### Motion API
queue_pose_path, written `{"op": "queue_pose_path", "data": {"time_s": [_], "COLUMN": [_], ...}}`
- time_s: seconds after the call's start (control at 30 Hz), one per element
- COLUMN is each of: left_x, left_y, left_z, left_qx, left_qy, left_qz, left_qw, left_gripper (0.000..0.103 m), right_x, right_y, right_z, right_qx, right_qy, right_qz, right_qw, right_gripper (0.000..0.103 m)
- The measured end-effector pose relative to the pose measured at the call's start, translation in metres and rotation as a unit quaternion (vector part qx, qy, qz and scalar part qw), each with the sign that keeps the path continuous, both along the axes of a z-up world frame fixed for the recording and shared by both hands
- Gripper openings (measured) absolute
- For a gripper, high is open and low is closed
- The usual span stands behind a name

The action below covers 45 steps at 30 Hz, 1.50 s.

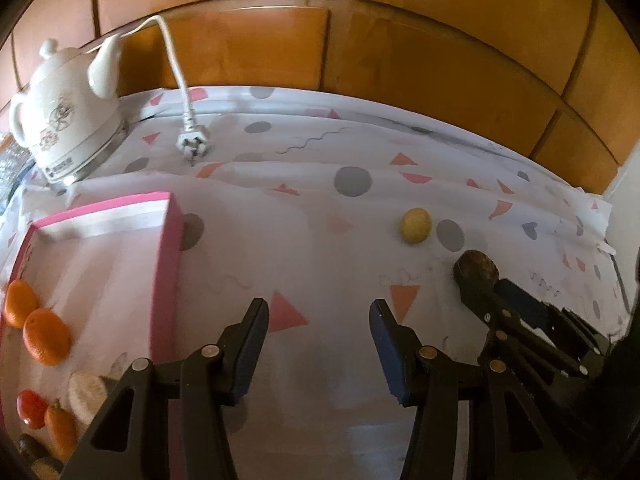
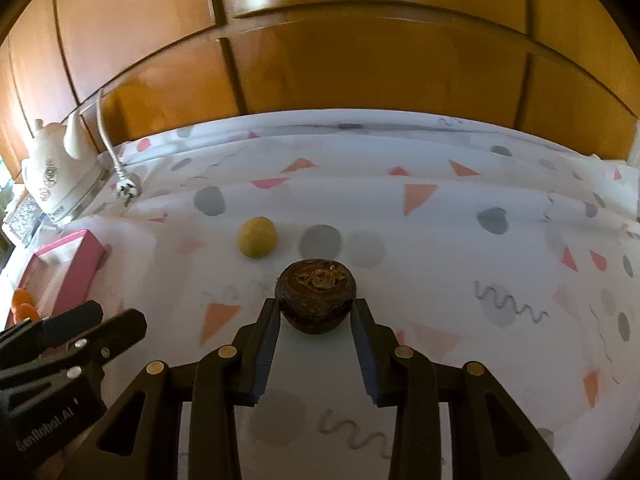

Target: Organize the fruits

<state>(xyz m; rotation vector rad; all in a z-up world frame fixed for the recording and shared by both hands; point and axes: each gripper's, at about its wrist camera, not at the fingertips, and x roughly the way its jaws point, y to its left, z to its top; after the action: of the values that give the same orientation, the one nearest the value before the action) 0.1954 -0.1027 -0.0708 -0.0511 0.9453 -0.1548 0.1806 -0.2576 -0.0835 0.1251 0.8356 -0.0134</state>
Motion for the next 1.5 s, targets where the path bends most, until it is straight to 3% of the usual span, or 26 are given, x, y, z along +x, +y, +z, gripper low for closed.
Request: {"op": "queue_pose_path", "data": {"time_s": [0.47, 0.77, 0.83, 0.9, 1.13, 1.2, 1.27, 1.5], "left_x": [0.035, 0.071, 0.077, 0.081, 0.055, 0.042, 0.026, -0.021], "left_y": [-0.040, -0.069, -0.073, -0.074, -0.055, -0.050, -0.044, -0.027], "left_z": [0.003, -0.003, -0.007, -0.013, -0.009, -0.005, -0.001, 0.000], "left_qx": [-0.032, -0.026, -0.022, -0.025, -0.041, -0.040, -0.036, -0.044], "left_qy": [-0.012, 0.000, 0.006, 0.018, 0.013, 0.010, 0.005, 0.014], "left_qz": [-0.055, -0.091, -0.091, -0.094, -0.083, -0.084, -0.085, -0.072], "left_qw": [0.9979, 0.9955, 0.9956, 0.9951, 0.9956, 0.9956, 0.9957, 0.9963], "left_gripper": [0.050, 0.041, 0.028, 0.026, 0.025, 0.025, 0.025, 0.025], "right_x": [-0.009, -0.009, -0.009, -0.009, -0.010, -0.013, -0.017, -0.040], "right_y": [-0.015, -0.016, -0.016, -0.016, -0.016, -0.016, -0.015, -0.023], "right_z": [-0.001, -0.002, -0.002, -0.002, 0.000, 0.001, 0.003, 0.002], "right_qx": [0.020, 0.028, 0.029, 0.027, 0.027, 0.026, 0.023, 0.036], "right_qy": [-0.003, -0.003, -0.003, -0.003, 0.001, 0.003, 0.005, 0.020], "right_qz": [-0.024, -0.024, -0.024, -0.024, -0.020, -0.018, -0.014, -0.012], "right_qw": [1.000, 0.999, 0.999, 0.999, 0.999, 0.999, 1.000, 0.999], "right_gripper": [0.037, 0.037, 0.037, 0.037, 0.036, 0.032, 0.019, 0.018]}}
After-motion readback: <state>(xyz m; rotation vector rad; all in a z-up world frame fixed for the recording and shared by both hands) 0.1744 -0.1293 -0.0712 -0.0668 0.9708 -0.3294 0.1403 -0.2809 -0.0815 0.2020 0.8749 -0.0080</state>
